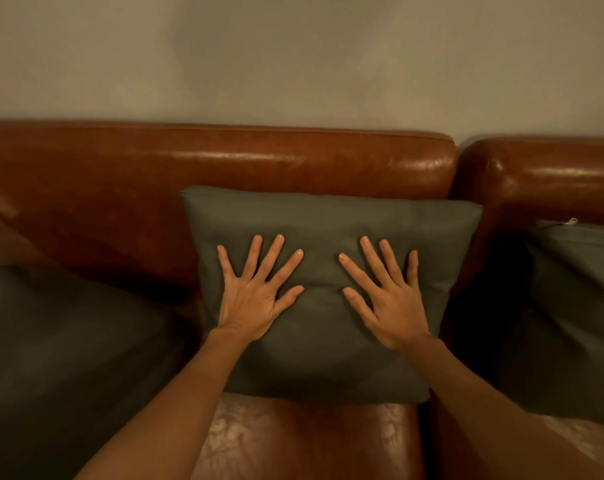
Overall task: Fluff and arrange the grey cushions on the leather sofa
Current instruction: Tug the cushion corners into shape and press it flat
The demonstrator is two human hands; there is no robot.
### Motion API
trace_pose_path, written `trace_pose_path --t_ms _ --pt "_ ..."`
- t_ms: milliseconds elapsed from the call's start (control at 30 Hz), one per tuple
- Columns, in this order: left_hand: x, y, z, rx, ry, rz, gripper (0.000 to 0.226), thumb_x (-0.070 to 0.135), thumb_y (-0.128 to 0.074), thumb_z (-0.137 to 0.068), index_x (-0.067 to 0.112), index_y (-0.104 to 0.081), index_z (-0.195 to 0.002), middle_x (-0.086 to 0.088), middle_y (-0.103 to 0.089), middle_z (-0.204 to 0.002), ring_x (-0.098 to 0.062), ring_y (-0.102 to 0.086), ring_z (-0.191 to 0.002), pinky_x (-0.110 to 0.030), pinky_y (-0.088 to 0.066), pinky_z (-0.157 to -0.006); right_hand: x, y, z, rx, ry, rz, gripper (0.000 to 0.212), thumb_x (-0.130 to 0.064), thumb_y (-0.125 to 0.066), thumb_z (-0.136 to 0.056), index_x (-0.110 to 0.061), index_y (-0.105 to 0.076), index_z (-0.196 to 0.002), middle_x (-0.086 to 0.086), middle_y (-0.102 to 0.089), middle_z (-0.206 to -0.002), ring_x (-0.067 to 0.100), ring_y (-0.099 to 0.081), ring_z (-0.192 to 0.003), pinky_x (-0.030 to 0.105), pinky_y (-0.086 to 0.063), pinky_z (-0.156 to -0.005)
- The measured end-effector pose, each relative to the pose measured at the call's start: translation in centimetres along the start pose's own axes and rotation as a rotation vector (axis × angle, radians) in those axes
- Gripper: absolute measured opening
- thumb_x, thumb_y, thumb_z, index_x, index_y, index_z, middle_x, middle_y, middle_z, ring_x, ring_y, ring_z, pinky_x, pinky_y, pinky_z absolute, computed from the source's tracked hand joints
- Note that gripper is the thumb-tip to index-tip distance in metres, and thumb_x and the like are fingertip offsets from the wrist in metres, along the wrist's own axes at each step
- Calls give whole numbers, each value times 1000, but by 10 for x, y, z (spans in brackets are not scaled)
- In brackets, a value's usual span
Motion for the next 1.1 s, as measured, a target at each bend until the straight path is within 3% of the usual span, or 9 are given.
trace_pose_path --t_ms 67,133,200,300,433,533,667,933,1100 --pt "1 6 7 1 165 35 65 69 -10 -94 42 2 -151 -4 2 -162 -24 13 -148 -73 5 -105 1 5 8 5 -142 -51 56 -60 -21 -100 -45 -8 -152 -10 -8 -161 14 1 -150 43 9 -120" --pt "1 11 18 29 505 163 80 80 -16 -85 41 7 -151 -12 0 -161 -27 14 -148 -69 11 -104 3 9 19 33 -377 -179 60 -64 -22 -97 -46 -5 -152 -12 -3 -161 11 6 -149 37 12 -120" --pt "1 12 32 65 771 324 96 86 -26 -76 40 12 -150 -11 6 -162 -31 12 -148 -69 7 -105 6 9 34 66 -595 -314 65 -68 -26 -93 -48 -3 -151 -16 3 -161 10 10 -149 37 12 -120" --pt "-6 9 42 98 965 749 112 89 -48 -62 49 15 -146 1 6 -163 -23 2 -150 -64 -7 -115 14 11 57 165 -944 -605 80 -75 -41 -85 -48 -5 -151 -13 4 -163 15 0 -150 39 -3 -120" --pt "-17 10 46 71 1055 1121 132 79 -73 -50 50 13 -146 7 -15 -160 -16 -23 -145 -45 -22 -119 20 9 65 123 -1235 -1123 102 -71 -63 -68 -31 -24 -153 0 -40 -151 23 -40 -137 35 -33 -111" --pt "-13 9 45 80 1137 1137 136 78 -77 -43 42 -2 -151 5 -29 -156 -17 -33 -140 -44 -29 -116 27 11 66 121 -1248 -1184 108 -79 -72 -54 -26 -41 -143 -3 -54 -137 20 -53 -124 41 -42 -107" --pt "9 15 49 195 1144 1139 122 78 -77 -44 40 -23 -147 9 -39 -148 -15 -39 -135 -45 -35 -112 32 17 78 180 -1244 -1140 91 -81 -73 -51 -34 -52 -125 -10 -61 -124 16 -59 -114 43 -46 -104" --pt "29 16 35 186 1071 1119 115 70 -78 -50 30 -30 -147 6 -39 -147 -15 -36 -135 -42 -34 -113 50 27 87 102 -1193 -1316 94 -73 -74 -59 -39 -38 -139 -17 -56 -121 12 -55 -116 41 -42 -107" --pt "25 21 46 285 1102 1073 109 69 -77 -52 27 -36 -144 6 -46 -140 -14 -44 -129 -41 -38 -110 48 27 79 80 -1164 -1336 95 -75 -74 -58 -40 -40 -140 -12 -55 -134 15 -55 -121 42 -43 -106"
Point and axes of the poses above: each hand's wrist, its own z-axis away from the middle knuckle, its own y-axis out of the back of the hand, x = y × z, the point moved 2 cm from there along -z, towards the middle knuckle
